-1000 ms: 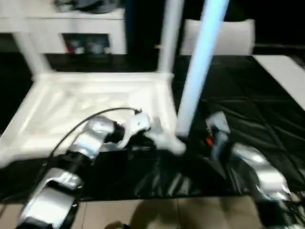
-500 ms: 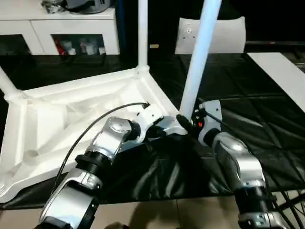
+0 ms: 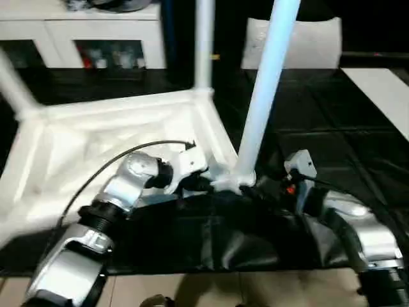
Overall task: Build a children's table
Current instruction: Rotate leg to tighten
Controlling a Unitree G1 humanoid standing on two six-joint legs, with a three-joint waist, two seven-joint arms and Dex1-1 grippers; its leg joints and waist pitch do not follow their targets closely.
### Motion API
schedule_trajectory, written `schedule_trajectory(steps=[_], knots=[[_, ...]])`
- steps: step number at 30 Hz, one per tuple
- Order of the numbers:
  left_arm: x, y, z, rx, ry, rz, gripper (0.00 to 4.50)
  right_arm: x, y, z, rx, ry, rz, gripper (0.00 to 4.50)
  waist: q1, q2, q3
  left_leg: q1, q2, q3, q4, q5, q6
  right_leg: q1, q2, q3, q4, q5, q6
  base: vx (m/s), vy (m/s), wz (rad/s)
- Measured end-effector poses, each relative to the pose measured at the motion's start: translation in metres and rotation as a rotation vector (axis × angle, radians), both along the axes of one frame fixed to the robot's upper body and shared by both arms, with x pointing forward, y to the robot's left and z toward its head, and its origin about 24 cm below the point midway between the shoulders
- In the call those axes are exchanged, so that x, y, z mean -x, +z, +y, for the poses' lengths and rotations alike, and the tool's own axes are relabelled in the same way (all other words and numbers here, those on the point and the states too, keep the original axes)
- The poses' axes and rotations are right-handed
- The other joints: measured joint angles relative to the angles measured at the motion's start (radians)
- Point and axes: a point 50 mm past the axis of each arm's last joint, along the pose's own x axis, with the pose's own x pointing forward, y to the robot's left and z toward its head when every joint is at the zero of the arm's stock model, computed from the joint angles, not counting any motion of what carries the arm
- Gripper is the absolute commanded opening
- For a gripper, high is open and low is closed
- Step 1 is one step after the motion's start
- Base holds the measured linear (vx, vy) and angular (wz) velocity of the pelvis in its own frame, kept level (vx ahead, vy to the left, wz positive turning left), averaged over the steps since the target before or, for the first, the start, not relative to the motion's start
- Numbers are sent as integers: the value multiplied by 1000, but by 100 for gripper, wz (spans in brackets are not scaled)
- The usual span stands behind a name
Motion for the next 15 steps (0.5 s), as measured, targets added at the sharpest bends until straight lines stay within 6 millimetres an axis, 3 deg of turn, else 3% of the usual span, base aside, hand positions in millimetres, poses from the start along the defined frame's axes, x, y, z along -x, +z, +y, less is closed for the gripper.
schedule_trajectory(steps=[6, 7, 15], knots=[[9, 1, 9, -55, -193, 35, 0, 10, 7, -6, 14, 223, 21, 401, 25, 0, 0, 0, 0, 0, 5, -1, 1, 2, -1, 0, 1, 0, -1, 0, 0, 0], [10, 2, 10, -60, -218, 42, 0, 12, 7, -5, 7, 260, 28, 374, 27, 0, 0, 1, 0, 0, 5, -1, 1, 3, -1, 0, 1, 1, -1, 0, 0, 0], [18, 2, 12, -93, -362, 73, 0, 8, 9, -2, -1, 393, 57, 323, 39, -1, 0, 1, 0, 0, 7, -1, 2, 4, -1, 0, 2, 1, -2, 0, 0, 0]])
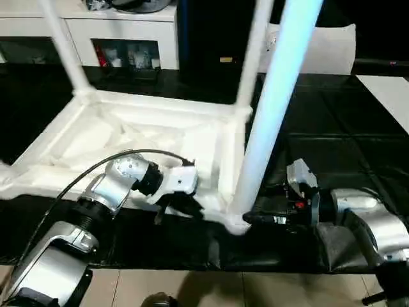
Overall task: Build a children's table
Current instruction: Rotate leg to tighten
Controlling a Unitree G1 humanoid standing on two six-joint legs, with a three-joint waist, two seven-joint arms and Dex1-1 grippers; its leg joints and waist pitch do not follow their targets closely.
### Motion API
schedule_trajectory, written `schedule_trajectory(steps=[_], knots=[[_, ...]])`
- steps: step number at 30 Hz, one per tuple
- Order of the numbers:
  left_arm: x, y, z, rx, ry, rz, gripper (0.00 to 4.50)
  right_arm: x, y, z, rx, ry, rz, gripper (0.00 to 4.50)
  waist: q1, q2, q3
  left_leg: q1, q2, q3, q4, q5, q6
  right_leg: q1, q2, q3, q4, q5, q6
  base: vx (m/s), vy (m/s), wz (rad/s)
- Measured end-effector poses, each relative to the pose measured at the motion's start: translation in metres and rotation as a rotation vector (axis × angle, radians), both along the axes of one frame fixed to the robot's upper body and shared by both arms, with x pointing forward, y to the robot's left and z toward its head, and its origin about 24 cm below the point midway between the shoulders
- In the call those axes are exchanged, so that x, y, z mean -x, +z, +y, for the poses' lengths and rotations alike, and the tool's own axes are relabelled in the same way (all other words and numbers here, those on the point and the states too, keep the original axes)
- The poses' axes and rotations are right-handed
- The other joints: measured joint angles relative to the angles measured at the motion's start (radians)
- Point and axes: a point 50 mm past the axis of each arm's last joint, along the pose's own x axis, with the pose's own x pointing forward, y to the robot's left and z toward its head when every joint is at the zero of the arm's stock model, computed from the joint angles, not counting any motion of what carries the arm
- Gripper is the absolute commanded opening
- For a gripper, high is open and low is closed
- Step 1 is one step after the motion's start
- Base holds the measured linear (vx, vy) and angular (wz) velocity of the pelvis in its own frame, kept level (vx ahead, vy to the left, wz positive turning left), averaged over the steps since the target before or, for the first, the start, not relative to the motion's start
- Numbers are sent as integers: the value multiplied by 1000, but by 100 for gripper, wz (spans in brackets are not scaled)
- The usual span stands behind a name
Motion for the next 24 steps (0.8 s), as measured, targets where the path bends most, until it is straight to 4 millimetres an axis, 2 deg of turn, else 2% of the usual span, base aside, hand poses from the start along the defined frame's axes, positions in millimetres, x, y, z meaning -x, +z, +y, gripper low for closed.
schedule_trajectory(steps=[3, 6, 13, 18, 24], knots=[[2, 0, -1, -4, -27, 4, 0, 2, -2, 5, -1, 47, 16, 286, 6, -1, 0, 0, 0, 0, 0, 0, 0, 0, 0, 0, 0, 0, 0, 0, 0, 0], [2, 0, -3, -4, -42, 1, 0, 3, -2, 7, -2, 83, 24, 268, 8, -1, 0, 0, 0, 0, 0, 0, 0, 0, 0, 0, 0, 0, 0, 0, 0, 0], [3, 0, -4, -2, -61, 5, 0, 4, 0, 9, -23, 114, 43, 210, 9, -2, 0, 0, 0, 0, 0, 0, 0, 0, 0, 0, 0, 0, 0, 0, 0, 0], [4, 0, -5, 0, -62, 5, 0, 4, 0, 9, -22, 113, 46, 197, 9, -2, 0, 0, 0, 0, 1, 0, 0, 0, 0, 0, 0, 0, 0, 0, 0, 0], [1, 0, -6, 13, -4, 19, 0, 8, -3, 11, -47, 36, 59, 197, 9, -1, 0, 3, 0, 0, 1, 0, 0, 3, 0, 0, 1, 0, 0, 0, 0, 0]])
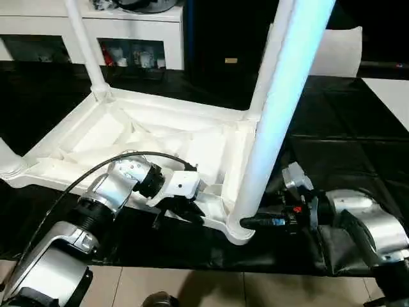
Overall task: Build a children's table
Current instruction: Rotate leg to tighten
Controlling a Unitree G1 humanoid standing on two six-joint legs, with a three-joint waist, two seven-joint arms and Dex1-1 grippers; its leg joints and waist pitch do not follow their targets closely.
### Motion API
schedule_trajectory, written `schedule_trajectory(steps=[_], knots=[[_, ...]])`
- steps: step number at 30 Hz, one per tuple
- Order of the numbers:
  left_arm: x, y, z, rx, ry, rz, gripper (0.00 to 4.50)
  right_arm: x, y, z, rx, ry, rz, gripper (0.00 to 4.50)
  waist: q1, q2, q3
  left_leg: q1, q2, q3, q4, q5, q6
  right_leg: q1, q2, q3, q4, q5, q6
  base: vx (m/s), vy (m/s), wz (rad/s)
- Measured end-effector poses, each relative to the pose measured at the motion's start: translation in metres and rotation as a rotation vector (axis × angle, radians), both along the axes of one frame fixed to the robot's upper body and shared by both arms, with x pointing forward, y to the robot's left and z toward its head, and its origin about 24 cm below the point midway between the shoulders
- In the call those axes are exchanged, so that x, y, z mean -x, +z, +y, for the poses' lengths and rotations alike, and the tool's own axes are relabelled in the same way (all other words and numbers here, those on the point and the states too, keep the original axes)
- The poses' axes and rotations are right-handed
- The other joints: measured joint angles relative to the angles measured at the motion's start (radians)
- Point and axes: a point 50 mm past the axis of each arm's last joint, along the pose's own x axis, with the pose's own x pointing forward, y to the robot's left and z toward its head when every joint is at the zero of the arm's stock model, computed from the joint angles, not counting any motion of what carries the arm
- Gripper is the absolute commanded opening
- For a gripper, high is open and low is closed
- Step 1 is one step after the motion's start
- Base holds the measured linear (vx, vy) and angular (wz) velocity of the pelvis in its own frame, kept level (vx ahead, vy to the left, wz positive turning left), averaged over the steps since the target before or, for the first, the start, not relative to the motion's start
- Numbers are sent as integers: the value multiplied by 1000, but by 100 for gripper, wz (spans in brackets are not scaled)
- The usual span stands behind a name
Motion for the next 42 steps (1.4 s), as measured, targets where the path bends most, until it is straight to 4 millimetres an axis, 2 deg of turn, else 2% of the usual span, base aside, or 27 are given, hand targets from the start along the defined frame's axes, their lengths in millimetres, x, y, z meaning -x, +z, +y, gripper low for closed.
schedule_trajectory(steps=[3, 6, 8, 10, 13, 18, 19, 20, 21, 27, 29, 36, 40, 42], knots=[[-9, -4, 4, 18, 176, 7, 0, -6, -6, 8, -18, -208, -6, 197, -15, 1, 0, 7, 0, 0, 0, 1, -1, 3, 0, 1, 0, -2, 3, 0, 0, 0], [-15, -6, 2, 25, 296, -3, 0, -15, -8, 16, -13, -383, 0, 197, -40, 3, 0, 11, -1, 0, -1, 1, -2, 5, 0, 2, -2, -3, 5, 0, 0, 0], [-18, -8, -3, 40, 381, -7, 0, -24, -7, 20, 8, -504, -10, 196, -63, 3, 0, 12, -2, 0, 0, 1, -2, 4, -1, 2, -4, -3, 5, 0, 0, 0], [-23, -10, -12, 58, 466, -7, 0, -31, -7, 23, 38, -613, -17, 196, -77, 3, 0, 13, -2, 0, 0, 1, -2, 3, -1, 2, -6, -3, 5, 0, 0, 0], [-27, -11, -24, 72, 563, -6, 0, -40, -6, 27, 65, -743, -23, 194, -86, 3, 0, 13, -3, 0, 0, 1, -2, 3, -1, 3, -9, -3, 5, 0, 0, 0], [-29, -11, -38, 89, 654, -17, 0, -47, -5, 31, 89, -877, -35, 194, -88, 4, -1, 12, -4, -1, -3, 1, -1, 3, -1, 3, -20, -3, 5, 0, 0, 0], [-28, -11, -40, 91, 659, -22, 0, -47, -5, 31, 86, -887, -37, 228, -88, 4, -1, 12, -5, -1, -3, 0, -1, 3, -1, 5, -21, -3, 5, 0, 0, 0], [-28, -11, -40, 92, 659, -24, 0, -47, -4, 31, 85, -888, -38, 228, -89, 4, -1, 12, -6, 0, -3, 0, 0, 3, -1, 7, -21, -2, 4, 0, 0, 0], [-28, -11, -40, 93, 659, -26, 0, -47, -4, 31, 84, -889, -39, 263, -89, 4, -1, 12, -6, 0, -3, -1, 1, 3, -1, 7, -21, -1, 2, 0, 0, 0], [-24, -9, -36, 105, 609, -58, 0, -41, -5, 29, 50, -852, -75, 307, -88, 4, -1, 12, -7, 0, -6, -2, 2, 1, -1, 7, -20, 4, 0, 0, 0, 0], [-22, -9, -34, 111, 573, -69, 0, -38, -5, 26, 43, -798, -91, 316, -87, 4, -1, 12, -7, 0, -9, -2, 2, 0, -1, 7, -20, 8, -1, 0, 0, 0], [-15, -7, -19, 123, 432, -73, 0, -25, -3, 10, 61, -584, -140, 389, -79, 4, -1, 11, -1, -1, -16, -5, -4, -3, 2, 1, -18, 11, 3, 0, 0, 0], [-8, -5, -7, 94, 275, -68, 0, -15, -4, -2, 113, -365, -148, 389, -56, 4, 0, 6, 0, -1, -15, -4, -2, -7, 3, -2, -18, 10, 3, 0, 0, 0], [-6, -5, -5, 87, 233, -59, 0, -13, -2, -6, 111, -312, -158, 389, -46, 4, 0, 6, 0, -1, -13, -4, -2, -6, 2, -2, -17, 11, 3, 0, 0, 0]])
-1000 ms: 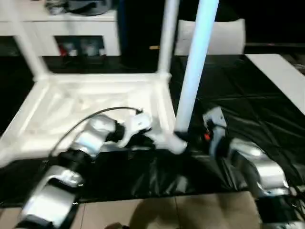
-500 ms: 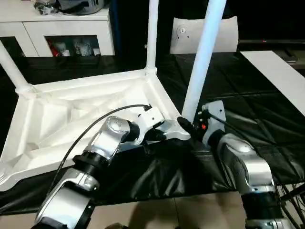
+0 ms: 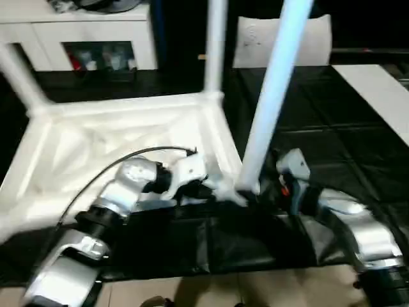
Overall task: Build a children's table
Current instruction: Rotate leg to tighten
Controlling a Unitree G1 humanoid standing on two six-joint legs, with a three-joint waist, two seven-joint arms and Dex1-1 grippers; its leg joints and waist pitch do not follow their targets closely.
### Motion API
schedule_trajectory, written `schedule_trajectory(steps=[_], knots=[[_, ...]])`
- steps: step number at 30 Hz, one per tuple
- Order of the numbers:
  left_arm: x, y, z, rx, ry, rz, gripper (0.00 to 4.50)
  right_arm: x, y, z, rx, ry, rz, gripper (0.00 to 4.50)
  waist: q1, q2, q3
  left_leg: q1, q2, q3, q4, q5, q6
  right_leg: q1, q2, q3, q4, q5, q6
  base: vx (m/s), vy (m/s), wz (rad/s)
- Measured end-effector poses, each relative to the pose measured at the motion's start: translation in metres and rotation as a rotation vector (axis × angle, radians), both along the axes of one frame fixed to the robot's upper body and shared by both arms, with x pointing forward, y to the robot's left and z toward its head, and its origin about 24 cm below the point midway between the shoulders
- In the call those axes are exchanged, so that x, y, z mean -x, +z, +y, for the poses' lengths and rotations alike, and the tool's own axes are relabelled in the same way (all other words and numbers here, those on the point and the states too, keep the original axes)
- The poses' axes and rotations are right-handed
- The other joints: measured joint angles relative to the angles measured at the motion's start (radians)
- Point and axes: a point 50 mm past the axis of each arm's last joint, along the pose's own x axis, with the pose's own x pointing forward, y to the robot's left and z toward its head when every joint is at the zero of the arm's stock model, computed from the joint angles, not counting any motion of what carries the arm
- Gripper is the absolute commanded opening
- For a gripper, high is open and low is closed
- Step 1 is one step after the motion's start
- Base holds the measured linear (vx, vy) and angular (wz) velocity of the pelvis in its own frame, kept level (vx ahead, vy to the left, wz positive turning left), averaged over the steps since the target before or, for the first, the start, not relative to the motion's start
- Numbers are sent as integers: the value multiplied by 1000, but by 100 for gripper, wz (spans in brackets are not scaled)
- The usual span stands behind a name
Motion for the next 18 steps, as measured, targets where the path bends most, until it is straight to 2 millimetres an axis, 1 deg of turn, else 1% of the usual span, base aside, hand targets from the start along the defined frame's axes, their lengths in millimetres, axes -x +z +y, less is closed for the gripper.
schedule_trajectory(steps=[5, 7, 8, 10, 11, 13, 16, 17, 18], knots=[[6, -1, 1, -36, -113, 17, 0, 7, -3, 1, 10, 151, 37, 389, 18, 0, 0, 2, 0, 1, 4, -1, -2, 3, -1, 0, 0, 2, -3, 0, 0, 0], [7, -1, 2, -41, -134, 21, 0, 8, -2, 1, 7, 180, 36, 389, 18, -1, 0, 4, 0, 1, 5, -1, -2, 6, -1, 1, 0, 2, -3, 0, 0, 0], [7, -1, 3, -46, -142, 24, 0, 9, -2, 2, 7, 201, 41, 374, 18, -1, 1, 5, 0, 1, 5, -1, -2, 7, -1, 1, 0, 2, -3, 0, 0, 0], [8, -1, 4, -54, -166, 27, 0, 10, -1, 1, -6, 246, 62, 374, 18, -2, 1, 6, 0, 1, 5, -1, -2, 7, -1, 1, 0, 2, -3, 0, 0, 0], [8, -1, 5, -58, -179, 28, 0, 11, -1, 0, -15, 267, 78, 352, 19, -2, 1, 6, 0, 1, 5, -1, -2, 8, -1, 1, 0, 2, -3, 0, 0, 0], [8, 0, 7, -68, -207, 33, 0, 11, 1, -1, -37, 318, 105, 346, 19, -3, 1, 6, 0, 1, 5, -1, -2, 7, -1, 0, 1, 2, -3, 0, 0, 0], [8, 2, 8, -89, -246, 36, 0, 11, 4, 2, -57, 363, 119, 311, 24, -3, 1, 5, 0, 1, 5, -1, -2, 7, -1, 0, 1, 2, -3, 0, 0, 0], [9, 2, 8, -91, -255, 33, 0, 11, 4, 2, -61, 373, 124, 311, 26, -3, 1, 5, 0, 1, 5, -1, -2, 7, -1, 0, 1, 2, -3, 0, 0, 0], [9, 2, 8, -94, -262, 32, 0, 11, 4, 2, -63, 378, 129, 299, 28, -3, 1, 5, 0, 1, 5, -1, -2, 7, -2, 0, 1, 2, -3, 0, 0, 0]])
